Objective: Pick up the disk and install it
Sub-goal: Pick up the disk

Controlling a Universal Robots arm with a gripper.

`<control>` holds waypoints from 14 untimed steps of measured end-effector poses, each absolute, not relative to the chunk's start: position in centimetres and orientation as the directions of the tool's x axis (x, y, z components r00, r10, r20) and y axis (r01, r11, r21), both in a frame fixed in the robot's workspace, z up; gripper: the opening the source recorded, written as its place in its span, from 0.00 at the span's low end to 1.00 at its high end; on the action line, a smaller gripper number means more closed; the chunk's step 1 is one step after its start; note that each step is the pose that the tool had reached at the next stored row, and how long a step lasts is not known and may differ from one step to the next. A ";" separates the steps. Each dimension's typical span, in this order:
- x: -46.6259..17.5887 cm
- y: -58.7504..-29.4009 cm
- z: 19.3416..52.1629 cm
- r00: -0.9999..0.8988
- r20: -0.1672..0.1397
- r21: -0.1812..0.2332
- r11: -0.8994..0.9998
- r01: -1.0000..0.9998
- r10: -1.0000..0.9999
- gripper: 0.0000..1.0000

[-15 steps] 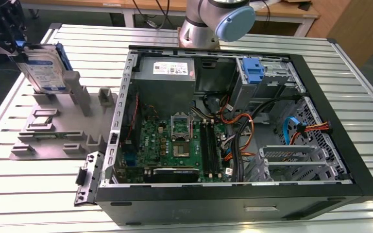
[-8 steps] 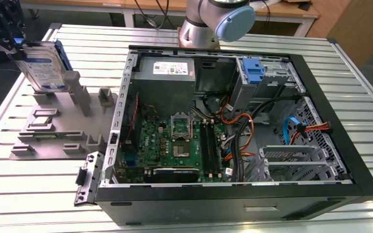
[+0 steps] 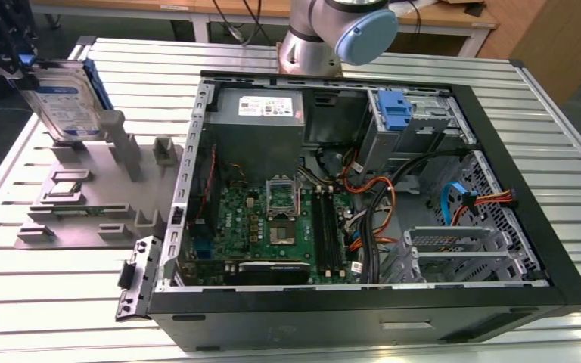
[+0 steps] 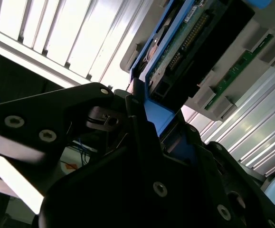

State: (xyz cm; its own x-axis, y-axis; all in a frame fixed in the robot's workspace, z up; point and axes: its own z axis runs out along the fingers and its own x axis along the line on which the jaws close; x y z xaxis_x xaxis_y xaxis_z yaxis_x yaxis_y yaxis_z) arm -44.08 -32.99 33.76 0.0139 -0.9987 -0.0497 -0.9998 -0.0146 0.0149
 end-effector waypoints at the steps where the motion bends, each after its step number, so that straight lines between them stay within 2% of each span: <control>1: -44.1 -33.0 33.8 0.014 -0.050 0.015 -0.015 -1.000 -0.999 0.36; 14: -44.1 -33.0 35.1 0.014 -0.050 0.015 -0.015 -1.000 -0.999 0.36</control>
